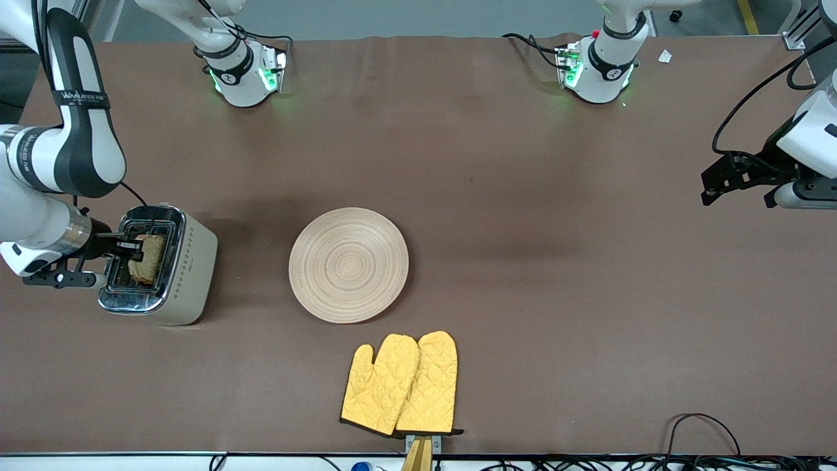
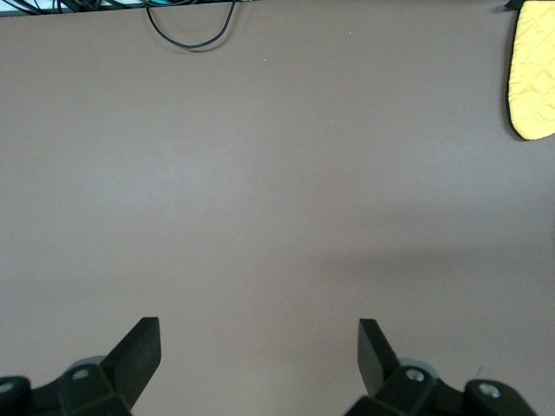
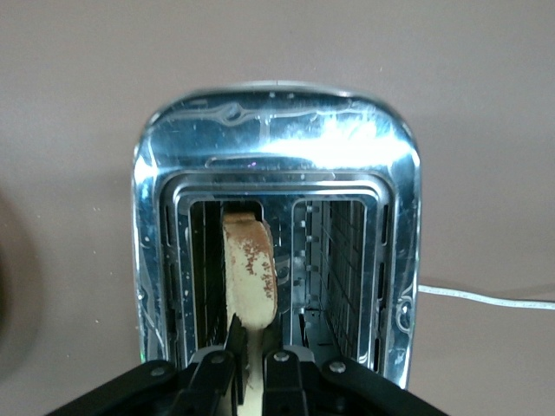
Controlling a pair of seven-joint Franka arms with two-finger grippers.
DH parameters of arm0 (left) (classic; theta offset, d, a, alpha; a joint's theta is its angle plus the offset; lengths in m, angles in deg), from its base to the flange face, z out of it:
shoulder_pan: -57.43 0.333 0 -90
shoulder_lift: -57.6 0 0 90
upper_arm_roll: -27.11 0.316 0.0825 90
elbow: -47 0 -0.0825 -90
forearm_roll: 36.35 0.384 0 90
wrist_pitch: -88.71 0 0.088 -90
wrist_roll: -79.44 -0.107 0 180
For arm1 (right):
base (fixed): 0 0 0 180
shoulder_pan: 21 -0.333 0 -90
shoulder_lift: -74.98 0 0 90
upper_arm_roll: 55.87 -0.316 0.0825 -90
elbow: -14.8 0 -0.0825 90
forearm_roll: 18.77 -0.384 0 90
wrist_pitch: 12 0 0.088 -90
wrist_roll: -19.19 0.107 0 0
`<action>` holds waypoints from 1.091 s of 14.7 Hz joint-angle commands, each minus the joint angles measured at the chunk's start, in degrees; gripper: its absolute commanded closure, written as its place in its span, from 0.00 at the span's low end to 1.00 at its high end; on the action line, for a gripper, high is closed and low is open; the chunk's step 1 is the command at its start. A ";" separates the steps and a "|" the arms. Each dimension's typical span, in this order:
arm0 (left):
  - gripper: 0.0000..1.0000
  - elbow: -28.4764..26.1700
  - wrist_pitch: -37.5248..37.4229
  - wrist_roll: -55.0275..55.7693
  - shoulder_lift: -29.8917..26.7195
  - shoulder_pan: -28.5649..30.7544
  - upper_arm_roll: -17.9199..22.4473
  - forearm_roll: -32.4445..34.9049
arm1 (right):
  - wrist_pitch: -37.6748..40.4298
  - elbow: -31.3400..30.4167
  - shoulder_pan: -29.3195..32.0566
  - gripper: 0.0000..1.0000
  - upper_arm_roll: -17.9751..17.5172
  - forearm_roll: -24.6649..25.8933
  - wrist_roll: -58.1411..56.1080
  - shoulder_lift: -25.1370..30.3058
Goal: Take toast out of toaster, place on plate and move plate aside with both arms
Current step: 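Grasp the toast slice with the right gripper and lift it out, then carry the toast to the plate with the right gripper while the left gripper approaches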
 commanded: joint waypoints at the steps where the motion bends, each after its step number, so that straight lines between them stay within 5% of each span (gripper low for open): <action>1: 0.00 1.61 -0.28 -0.17 0.80 0.21 -0.15 1.31 | 4.73 4.49 0.88 1.00 -0.71 0.46 -0.56 0.13; 7: 0.00 1.61 -0.19 -0.18 0.89 1.18 -0.15 1.31 | 15.21 14.79 -2.10 1.00 -1.85 -0.34 1.97 0.31; 11: 0.00 1.35 -0.19 -0.17 0.97 0.83 -0.15 1.48 | 19.43 18.05 -11.75 1.00 -1.85 -0.34 17.58 0.22; 16: 0.00 0.82 -1.59 -1.49 4.65 1.70 -0.50 -1.67 | 11.63 17.44 -22.32 1.00 -1.85 -0.25 27.37 -1.79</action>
